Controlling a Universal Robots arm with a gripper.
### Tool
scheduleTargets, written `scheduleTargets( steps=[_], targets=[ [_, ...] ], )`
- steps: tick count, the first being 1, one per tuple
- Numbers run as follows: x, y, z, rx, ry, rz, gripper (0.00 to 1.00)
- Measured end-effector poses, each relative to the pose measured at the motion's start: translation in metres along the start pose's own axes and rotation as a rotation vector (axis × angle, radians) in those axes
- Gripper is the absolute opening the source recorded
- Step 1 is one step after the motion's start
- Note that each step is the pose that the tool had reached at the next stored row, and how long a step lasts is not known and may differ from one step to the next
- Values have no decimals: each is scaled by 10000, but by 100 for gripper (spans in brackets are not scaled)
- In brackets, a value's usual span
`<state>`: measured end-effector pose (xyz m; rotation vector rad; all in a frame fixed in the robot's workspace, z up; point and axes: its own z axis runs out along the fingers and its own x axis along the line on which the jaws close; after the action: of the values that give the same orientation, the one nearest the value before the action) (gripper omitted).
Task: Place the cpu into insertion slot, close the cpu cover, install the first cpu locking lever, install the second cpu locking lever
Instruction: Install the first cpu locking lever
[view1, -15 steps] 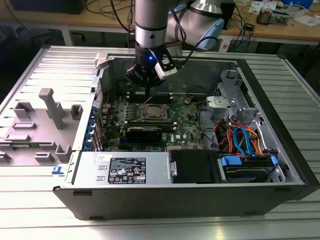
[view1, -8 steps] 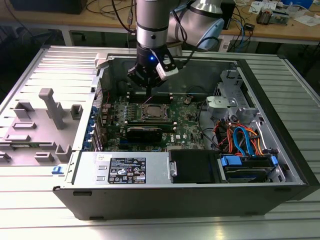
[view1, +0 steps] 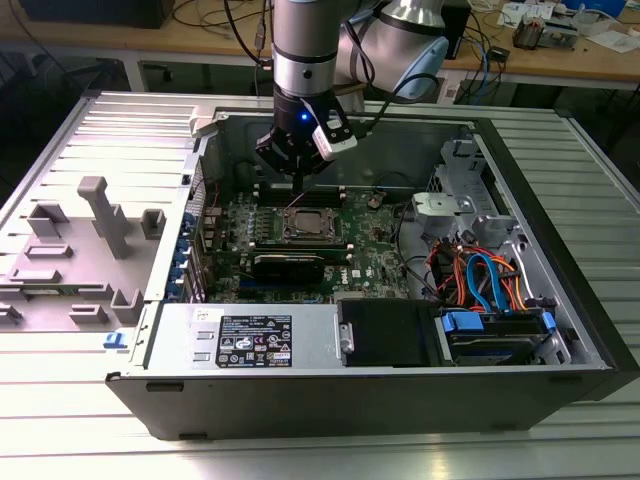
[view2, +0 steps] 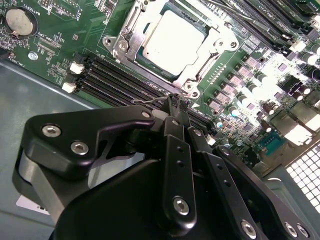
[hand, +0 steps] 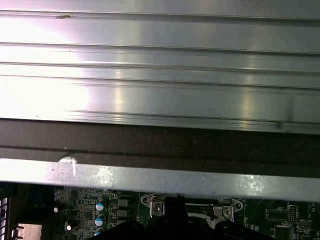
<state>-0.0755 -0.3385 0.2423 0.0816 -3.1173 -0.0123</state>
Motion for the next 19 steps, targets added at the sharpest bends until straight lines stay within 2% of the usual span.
scheduleTargets(
  steps=[19],
  targets=[
    [-59, 13, 36, -1, -1, 1, 11]
  ],
)
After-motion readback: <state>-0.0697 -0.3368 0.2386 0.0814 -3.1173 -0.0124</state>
